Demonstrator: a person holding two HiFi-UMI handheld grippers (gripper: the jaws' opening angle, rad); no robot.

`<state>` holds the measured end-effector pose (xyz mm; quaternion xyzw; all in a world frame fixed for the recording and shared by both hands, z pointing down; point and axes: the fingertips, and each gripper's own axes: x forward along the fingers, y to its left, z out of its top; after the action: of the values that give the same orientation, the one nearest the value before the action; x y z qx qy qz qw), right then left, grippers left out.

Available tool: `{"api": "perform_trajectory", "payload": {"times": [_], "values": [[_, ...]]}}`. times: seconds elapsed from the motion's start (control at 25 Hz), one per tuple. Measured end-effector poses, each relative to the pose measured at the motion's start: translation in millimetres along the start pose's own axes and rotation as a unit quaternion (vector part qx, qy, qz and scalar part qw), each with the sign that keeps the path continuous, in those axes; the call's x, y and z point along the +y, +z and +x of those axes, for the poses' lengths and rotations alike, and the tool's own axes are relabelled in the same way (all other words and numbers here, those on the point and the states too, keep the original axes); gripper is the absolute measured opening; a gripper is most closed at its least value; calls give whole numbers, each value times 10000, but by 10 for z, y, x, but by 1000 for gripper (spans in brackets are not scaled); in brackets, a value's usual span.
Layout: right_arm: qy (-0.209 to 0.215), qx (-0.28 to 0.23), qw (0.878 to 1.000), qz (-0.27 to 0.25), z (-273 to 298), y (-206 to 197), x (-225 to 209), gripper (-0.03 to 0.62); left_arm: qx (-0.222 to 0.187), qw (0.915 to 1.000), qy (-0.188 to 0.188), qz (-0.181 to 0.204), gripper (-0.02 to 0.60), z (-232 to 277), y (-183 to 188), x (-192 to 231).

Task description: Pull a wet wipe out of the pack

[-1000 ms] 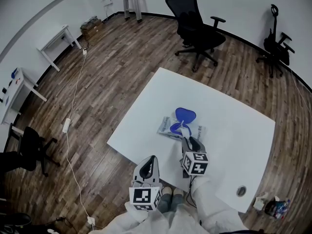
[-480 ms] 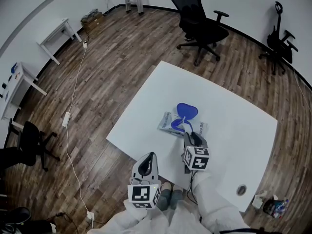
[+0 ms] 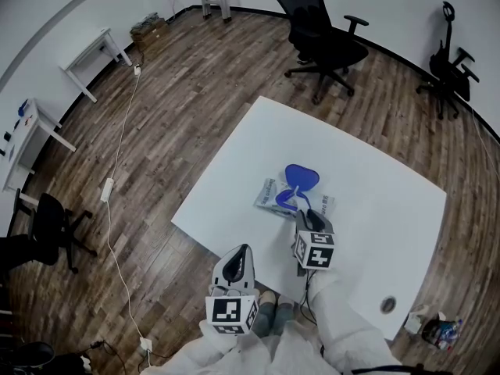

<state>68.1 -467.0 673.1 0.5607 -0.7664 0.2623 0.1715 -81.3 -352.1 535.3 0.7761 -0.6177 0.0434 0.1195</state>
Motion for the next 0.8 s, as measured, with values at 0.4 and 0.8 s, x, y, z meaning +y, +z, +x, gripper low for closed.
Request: {"api": "perform_trajectory", "payload": {"times": [0.4,0.8], "values": [[-51,98,9998,-149,27,22,5,84,31,10000,60,-56,-2,2,-46,37],[-51,83,9998,-185,53,13,9,46,5,10000,55,-52,-2,33,-23,24]]}}
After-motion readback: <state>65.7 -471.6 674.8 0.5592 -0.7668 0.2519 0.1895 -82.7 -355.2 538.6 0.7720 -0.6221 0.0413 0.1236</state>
